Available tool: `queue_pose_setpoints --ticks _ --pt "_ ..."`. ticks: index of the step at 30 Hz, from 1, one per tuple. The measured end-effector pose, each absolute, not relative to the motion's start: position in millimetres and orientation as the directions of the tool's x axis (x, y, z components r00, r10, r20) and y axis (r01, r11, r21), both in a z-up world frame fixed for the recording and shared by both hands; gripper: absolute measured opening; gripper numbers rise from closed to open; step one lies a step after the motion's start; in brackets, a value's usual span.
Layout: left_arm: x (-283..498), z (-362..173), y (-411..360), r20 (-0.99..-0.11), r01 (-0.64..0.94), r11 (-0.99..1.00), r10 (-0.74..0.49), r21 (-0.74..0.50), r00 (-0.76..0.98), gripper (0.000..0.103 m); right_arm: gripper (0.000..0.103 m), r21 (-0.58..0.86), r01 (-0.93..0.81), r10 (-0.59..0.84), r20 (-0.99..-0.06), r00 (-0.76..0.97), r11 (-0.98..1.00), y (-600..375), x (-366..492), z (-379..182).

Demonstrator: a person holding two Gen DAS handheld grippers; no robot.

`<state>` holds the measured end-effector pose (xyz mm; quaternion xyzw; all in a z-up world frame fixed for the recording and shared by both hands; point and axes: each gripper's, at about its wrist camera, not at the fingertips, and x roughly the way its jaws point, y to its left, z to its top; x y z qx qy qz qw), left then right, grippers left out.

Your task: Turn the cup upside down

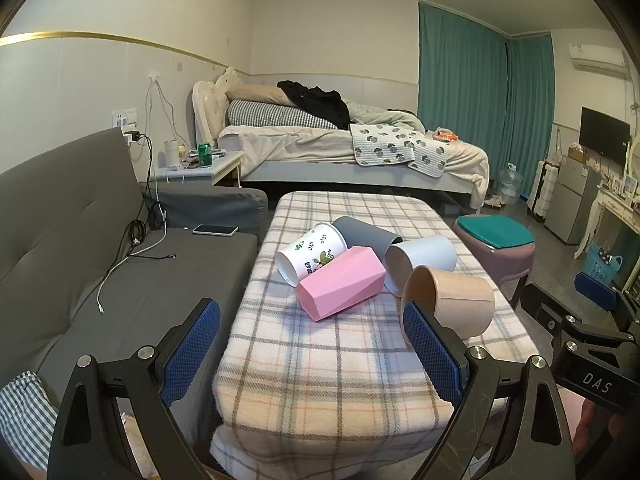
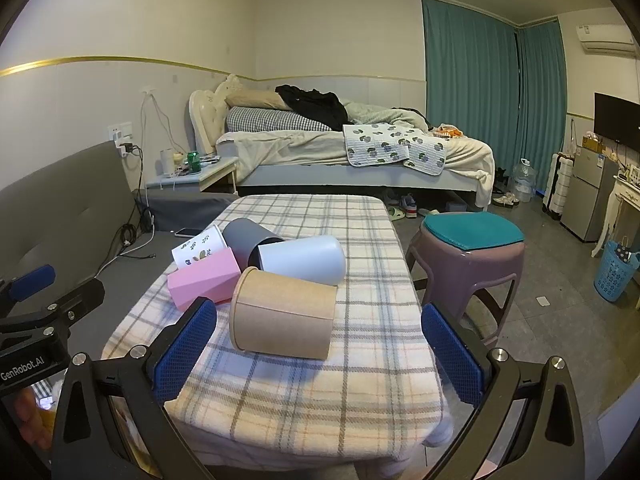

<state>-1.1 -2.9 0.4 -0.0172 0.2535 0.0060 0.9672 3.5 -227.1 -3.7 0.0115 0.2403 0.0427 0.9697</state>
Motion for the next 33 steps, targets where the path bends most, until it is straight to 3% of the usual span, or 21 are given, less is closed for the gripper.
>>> queue_pose_setpoints --ticks 33 --pt "3.1 -5.5 -4.6 -0.494 -0.011 1.000 -0.002 -0.023 0.870 0.096 0.103 0.038 -0.076 0.085 -0.461 0.884 0.996 -229.1 0.4 -4.3"
